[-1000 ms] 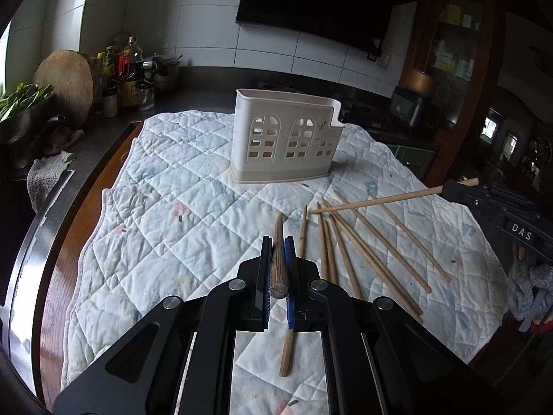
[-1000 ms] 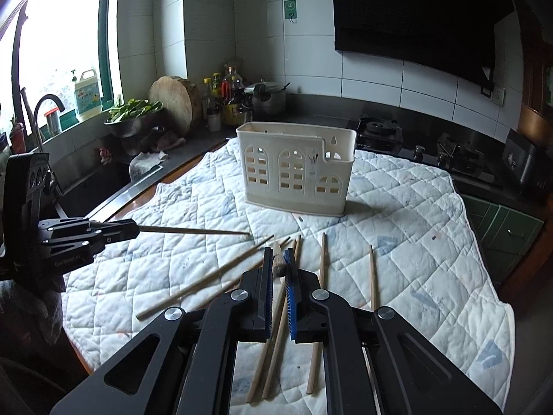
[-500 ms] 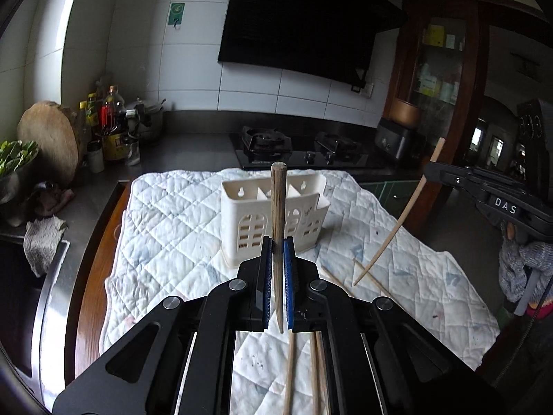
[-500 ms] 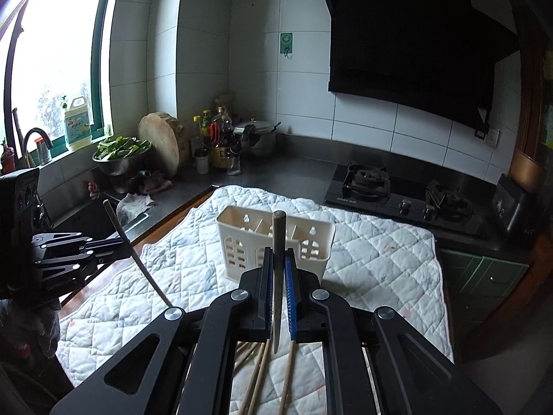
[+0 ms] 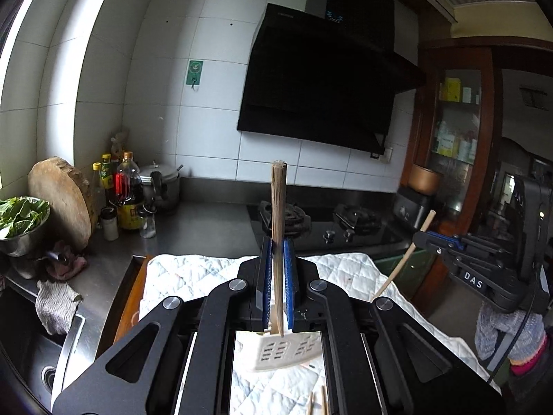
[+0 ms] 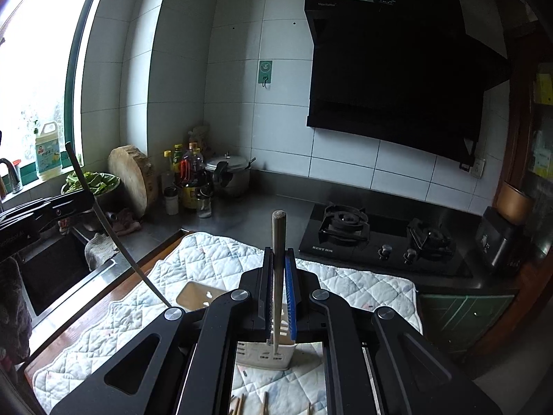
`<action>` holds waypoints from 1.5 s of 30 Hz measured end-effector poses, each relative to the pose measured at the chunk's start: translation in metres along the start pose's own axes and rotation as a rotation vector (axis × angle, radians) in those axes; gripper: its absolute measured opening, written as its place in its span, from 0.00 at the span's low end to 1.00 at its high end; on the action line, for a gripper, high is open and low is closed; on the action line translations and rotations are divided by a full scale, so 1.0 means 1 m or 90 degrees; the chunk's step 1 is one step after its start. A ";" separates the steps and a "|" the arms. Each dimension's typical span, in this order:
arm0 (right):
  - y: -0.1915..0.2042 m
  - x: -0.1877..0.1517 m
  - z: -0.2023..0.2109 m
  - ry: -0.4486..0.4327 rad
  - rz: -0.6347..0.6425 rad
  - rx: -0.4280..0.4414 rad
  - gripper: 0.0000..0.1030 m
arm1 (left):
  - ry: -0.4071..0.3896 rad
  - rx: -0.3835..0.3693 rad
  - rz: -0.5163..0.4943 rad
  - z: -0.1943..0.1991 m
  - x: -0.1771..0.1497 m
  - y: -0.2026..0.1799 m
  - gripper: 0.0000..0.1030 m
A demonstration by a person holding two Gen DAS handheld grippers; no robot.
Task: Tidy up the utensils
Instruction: 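Lift both held chopsticks upright and carry them over the white holder, then lower the chopsticks into the holder and open both grippers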
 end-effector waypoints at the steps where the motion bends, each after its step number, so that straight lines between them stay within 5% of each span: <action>1: 0.000 0.002 -0.005 0.001 0.000 0.002 0.06 | -0.002 0.000 0.009 -0.005 0.002 0.004 0.05; 13: 0.007 -0.018 -0.055 0.049 0.001 0.008 0.06 | 0.066 0.022 0.036 -0.067 -0.023 0.034 0.05; 24: 0.004 -0.038 -0.065 0.082 -0.008 0.008 0.10 | 0.104 0.027 0.034 -0.073 -0.046 0.038 0.10; 35: -0.006 -0.043 -0.014 0.052 -0.027 0.007 0.33 | 0.086 0.036 0.016 -0.034 -0.045 0.020 0.26; 45: -0.010 -0.084 0.062 0.037 -0.044 0.029 0.40 | 0.078 0.033 0.001 0.032 -0.074 -0.002 0.40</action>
Point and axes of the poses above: each gripper's, at about its wrist camera, not at the fingertips, and z roughly against the way its jaws point, y to its left, x to its top, the point moved 1 cm from there along -z, roughly the way its jaws point, and after that the axes turned 9 degrees about -x, right-handed, at the moved point
